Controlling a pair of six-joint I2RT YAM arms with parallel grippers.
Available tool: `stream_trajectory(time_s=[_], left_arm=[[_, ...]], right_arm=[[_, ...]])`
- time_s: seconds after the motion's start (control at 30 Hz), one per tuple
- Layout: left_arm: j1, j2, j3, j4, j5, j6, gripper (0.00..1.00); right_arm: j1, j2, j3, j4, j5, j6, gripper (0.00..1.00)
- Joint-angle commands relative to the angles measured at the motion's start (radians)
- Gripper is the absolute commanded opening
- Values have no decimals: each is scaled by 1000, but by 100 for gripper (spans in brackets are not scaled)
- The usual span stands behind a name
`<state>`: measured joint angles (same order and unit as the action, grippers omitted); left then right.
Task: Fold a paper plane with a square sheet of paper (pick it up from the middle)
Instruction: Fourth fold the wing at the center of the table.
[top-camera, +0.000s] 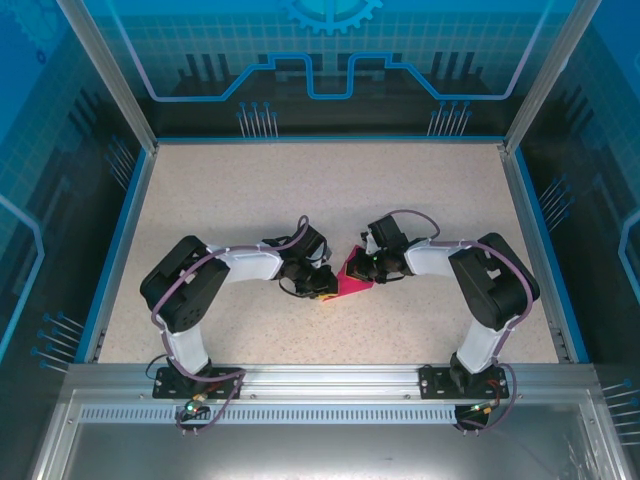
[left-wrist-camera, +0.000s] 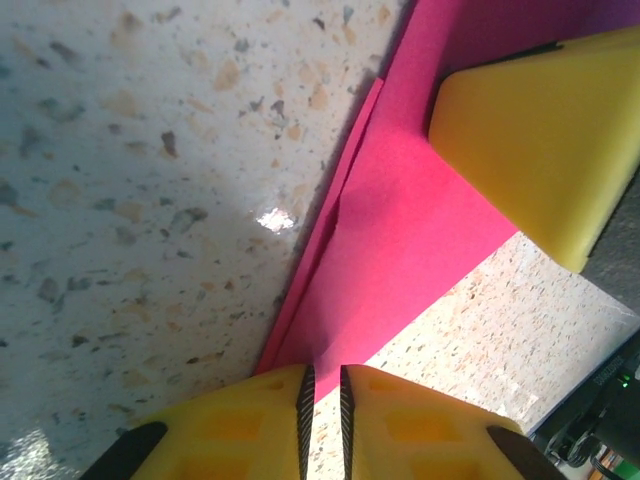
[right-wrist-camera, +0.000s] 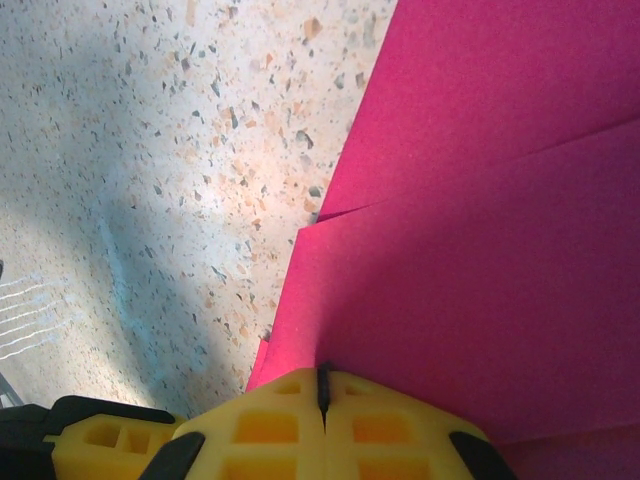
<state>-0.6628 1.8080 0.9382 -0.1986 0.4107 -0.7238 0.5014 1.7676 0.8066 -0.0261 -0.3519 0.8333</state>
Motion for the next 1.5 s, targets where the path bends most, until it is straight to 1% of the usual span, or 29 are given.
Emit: stream_trajectory(time_s=[0.0, 0.13, 0.33, 0.77, 0.87, 0.97, 1.1, 1.23, 1.37, 1.47], left_arm=[[10, -27, -51, -59, -34, 16, 15], [20, -70, -84, -4, 13, 2, 6], [20, -112, -54, 82, 36, -26, 1], [20, -18, -44, 51, 5, -21, 0], [20, 0, -45, 28, -18, -13, 0], [20, 2, -55, 12, -41, -7, 0], [20, -2, -69, 0, -60, 0, 0], [20, 1, -75, 1, -55, 0, 0], [20, -2, -72, 2, -52, 2, 0], [20, -1, -71, 2, -48, 5, 0]], right_arm=[[-4, 103, -55, -176, 170, -22, 0], [-4, 102, -56, -178, 171, -23, 0], [-5, 98, -55, -176, 170, -21, 0], [-6, 99, -56, -172, 165, -17, 0], [-6, 93, -53, -172, 159, -17, 0], [-5, 59, -44, -177, 149, -27, 0], [-4, -41, -21, -175, 131, -60, 0], [12, -132, -1, -161, 102, -102, 0], [56, -154, 5, -150, 91, -109, 0], [88, -127, 3, -118, 83, -89, 0]])
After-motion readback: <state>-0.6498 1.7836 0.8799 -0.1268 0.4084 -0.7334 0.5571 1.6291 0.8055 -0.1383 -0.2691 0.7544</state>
